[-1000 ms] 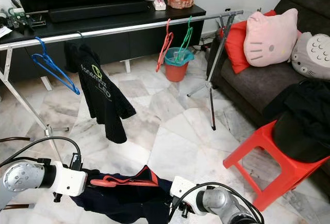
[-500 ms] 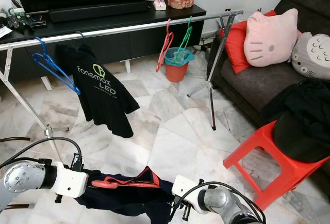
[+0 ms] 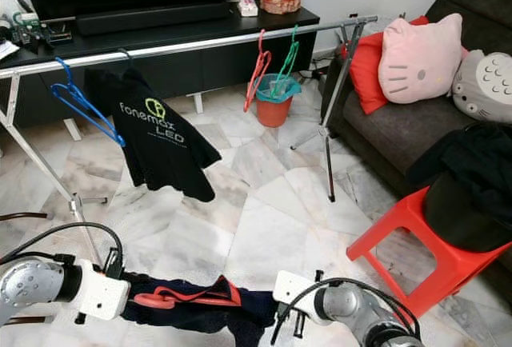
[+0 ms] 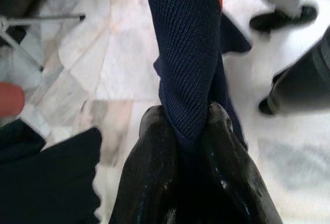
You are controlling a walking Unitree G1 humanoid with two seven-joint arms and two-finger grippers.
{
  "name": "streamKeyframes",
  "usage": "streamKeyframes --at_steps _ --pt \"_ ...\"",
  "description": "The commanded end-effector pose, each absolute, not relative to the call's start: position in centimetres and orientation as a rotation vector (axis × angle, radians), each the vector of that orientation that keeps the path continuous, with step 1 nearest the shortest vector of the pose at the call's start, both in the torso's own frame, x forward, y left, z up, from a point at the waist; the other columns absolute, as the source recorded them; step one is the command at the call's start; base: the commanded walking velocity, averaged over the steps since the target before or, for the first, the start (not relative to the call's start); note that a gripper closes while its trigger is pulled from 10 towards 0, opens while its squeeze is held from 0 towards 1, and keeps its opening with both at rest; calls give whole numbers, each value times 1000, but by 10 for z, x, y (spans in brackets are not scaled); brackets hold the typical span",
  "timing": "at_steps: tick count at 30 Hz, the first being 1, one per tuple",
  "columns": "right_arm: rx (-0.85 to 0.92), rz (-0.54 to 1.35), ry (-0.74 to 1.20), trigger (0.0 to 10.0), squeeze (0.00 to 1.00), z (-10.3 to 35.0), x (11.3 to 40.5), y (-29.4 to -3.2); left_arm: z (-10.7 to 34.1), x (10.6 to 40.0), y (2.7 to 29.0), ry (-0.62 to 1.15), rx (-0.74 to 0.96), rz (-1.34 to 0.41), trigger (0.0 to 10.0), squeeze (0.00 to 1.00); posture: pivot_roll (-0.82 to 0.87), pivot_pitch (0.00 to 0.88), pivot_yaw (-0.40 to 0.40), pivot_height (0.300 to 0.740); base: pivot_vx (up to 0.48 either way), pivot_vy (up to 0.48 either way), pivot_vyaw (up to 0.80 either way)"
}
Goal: Hang hanger
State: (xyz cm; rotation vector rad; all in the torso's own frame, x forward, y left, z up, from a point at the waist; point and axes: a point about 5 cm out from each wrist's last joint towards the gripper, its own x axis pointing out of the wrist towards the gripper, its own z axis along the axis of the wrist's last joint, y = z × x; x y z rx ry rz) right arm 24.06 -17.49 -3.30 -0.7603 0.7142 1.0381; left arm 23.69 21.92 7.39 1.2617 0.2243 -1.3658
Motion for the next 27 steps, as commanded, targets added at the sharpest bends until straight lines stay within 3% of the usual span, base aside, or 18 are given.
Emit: streamKeyframes --at_steps 1,16,25,26,27 --pt "-790 1030 715 0 0 -29 245 -182 78 241 227 221 1321 -1352 10000 0 48 0 -59 740 0 0 0" --pt "-808 1029 729 0 0 -28 245 -189 85 240 231 103 1487 -1450 10000 0 50 0 -65 740 0 0 0" --pt "-832 981 740 0 0 -31 245 -190 101 242 213 -60 1345 -1443 10000 0 57 0 -68 740 0 0 0" --pt "-829 958 732 8431 0 -31 246 -187 101 240 209 -74 1314 -1461 10000 0 57 0 -68 740 0 0 0" --pt "-827 954 729 8431 0 -31 247 -186 101 240 208 -78 1306 -1466 10000 0 57 0 -68 740 0 0 0"
